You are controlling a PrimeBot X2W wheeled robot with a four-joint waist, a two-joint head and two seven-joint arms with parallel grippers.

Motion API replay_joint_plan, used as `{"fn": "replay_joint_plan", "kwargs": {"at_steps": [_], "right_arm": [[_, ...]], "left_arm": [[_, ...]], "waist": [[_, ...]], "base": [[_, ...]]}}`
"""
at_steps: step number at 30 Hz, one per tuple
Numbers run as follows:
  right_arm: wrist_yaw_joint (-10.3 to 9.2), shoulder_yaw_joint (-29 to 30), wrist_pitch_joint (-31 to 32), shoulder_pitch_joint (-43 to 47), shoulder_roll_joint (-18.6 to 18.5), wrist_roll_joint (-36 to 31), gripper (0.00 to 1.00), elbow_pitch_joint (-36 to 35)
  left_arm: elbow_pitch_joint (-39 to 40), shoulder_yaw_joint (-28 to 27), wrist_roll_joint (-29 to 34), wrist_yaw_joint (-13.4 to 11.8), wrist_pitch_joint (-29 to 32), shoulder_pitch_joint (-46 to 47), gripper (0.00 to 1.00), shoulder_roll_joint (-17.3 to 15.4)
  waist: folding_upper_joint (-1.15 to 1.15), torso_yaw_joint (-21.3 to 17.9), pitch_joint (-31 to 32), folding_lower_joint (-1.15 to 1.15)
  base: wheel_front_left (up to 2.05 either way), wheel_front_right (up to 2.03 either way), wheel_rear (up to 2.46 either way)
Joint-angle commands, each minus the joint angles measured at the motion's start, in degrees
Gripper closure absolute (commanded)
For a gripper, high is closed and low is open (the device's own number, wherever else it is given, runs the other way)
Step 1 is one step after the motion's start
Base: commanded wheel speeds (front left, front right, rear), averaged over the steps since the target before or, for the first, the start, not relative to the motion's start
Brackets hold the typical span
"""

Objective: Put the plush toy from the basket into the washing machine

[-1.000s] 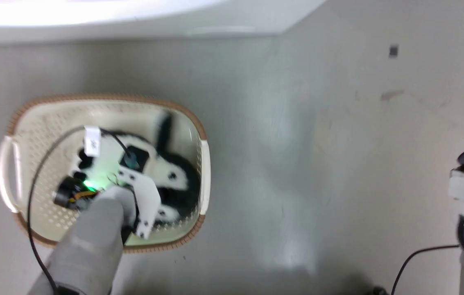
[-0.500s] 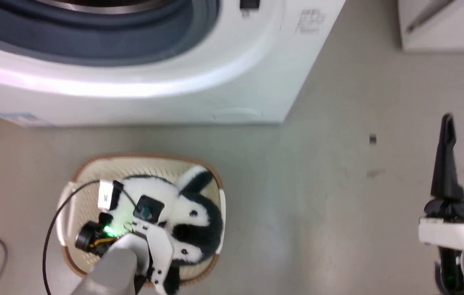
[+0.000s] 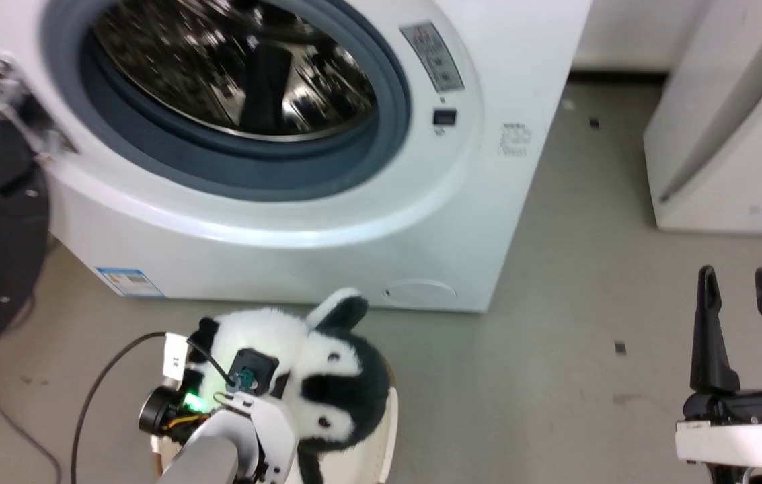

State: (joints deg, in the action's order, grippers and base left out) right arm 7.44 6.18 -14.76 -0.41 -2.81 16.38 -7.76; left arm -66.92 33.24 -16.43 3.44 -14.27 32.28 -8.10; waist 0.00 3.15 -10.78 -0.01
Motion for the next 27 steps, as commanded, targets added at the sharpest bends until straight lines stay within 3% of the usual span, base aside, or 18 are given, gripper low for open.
{"fn": "replay_joint_plan", "kwargs": {"at_steps": [1,14,27], "right_arm": [[0.05,-0.18,-0.24,1.32,-0.07,0.49,0.0,0.11],[0.05,-1.53,-0.24,2.41,-0.07,0.89,0.0,-0.64],[0.05,-1.59,-0.24,-2.38,-0.07,0.53,0.0,-2.37]], "left_arm": [[3.78,-0.84,-0.24,-1.21,-0.7,-1.03,1.0,-0.9],[18.21,-5.68,-0.42,-5.24,-0.72,-2.43,1.0,-4.29],[23.29,-14.11,-1.37,-7.55,-0.73,9.37,1.0,-6.75]], "waist": [[0.0,1.81,3.27,0.01],[0.0,0.87,4.68,0.01],[0.0,-4.59,-6.11,0.01]], "base": [[0.0,0.0,0.0],[0.0,0.0,0.0],[0.0,0.0,0.0]]}}
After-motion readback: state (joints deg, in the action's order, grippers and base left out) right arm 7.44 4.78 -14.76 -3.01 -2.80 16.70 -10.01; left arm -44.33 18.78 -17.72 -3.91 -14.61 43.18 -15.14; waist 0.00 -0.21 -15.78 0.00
